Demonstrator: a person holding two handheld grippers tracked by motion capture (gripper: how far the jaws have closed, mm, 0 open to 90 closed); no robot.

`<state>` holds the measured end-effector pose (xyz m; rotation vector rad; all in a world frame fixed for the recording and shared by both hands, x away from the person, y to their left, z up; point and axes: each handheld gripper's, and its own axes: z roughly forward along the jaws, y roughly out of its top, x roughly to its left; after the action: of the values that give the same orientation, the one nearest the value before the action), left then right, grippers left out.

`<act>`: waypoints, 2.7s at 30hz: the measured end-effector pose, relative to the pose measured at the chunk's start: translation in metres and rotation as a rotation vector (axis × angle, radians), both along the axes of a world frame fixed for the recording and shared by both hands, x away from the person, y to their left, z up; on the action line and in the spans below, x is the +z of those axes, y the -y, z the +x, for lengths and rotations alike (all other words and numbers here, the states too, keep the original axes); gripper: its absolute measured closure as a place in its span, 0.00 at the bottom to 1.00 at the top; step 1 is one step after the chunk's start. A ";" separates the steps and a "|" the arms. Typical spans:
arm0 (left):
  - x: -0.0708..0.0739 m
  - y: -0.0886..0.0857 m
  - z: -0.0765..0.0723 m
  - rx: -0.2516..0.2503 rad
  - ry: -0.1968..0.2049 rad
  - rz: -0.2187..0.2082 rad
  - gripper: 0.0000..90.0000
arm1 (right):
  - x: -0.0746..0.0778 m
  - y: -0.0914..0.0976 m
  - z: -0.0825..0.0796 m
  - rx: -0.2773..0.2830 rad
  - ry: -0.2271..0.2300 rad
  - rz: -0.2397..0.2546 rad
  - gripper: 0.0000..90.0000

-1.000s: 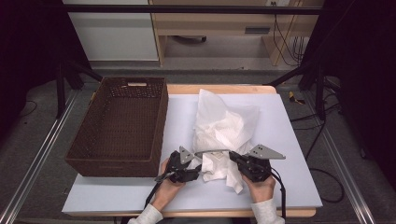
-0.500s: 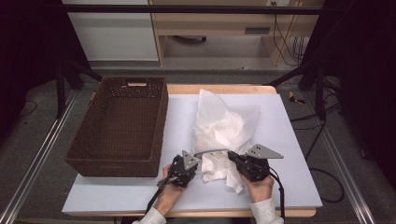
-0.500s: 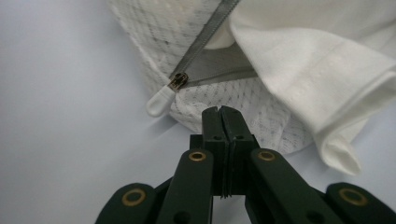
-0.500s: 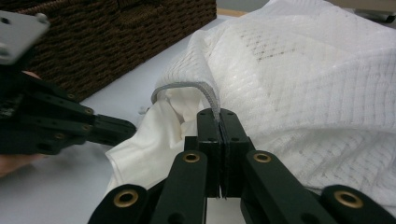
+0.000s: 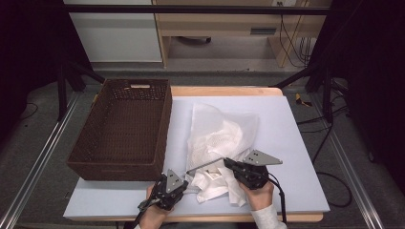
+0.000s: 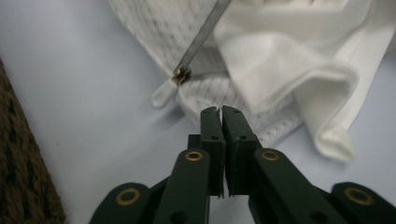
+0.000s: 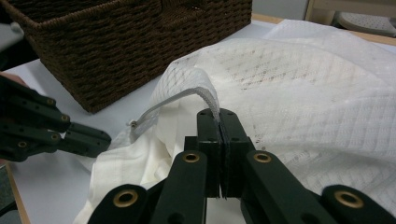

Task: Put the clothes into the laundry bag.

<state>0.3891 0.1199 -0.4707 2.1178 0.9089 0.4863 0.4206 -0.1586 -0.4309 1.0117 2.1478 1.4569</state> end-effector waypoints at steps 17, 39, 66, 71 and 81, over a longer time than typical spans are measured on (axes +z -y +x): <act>0.049 0.077 0.036 -0.047 0.196 -0.040 0.57 | 0.014 0.002 -0.001 -0.007 0.051 0.010 0.99; 0.069 0.062 0.038 -0.061 0.165 -0.137 0.97 | -0.002 0.003 -0.032 0.058 -0.006 -0.062 0.78; 0.077 0.053 0.020 -0.135 0.103 -0.205 0.98 | -0.051 -0.023 0.044 -0.293 0.015 -0.116 1.00; 0.063 0.052 0.028 -0.130 0.077 -0.199 0.98 | -0.043 -0.017 0.032 -0.216 0.007 -0.089 0.86; 0.056 0.063 0.029 -0.117 0.099 -0.176 0.97 | -0.046 0.019 -0.018 -0.147 -0.058 -0.091 0.34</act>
<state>0.4182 0.0565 -0.4146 1.9563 0.7396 0.4312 0.4021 -0.1779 -0.4765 1.1644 2.1095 1.2656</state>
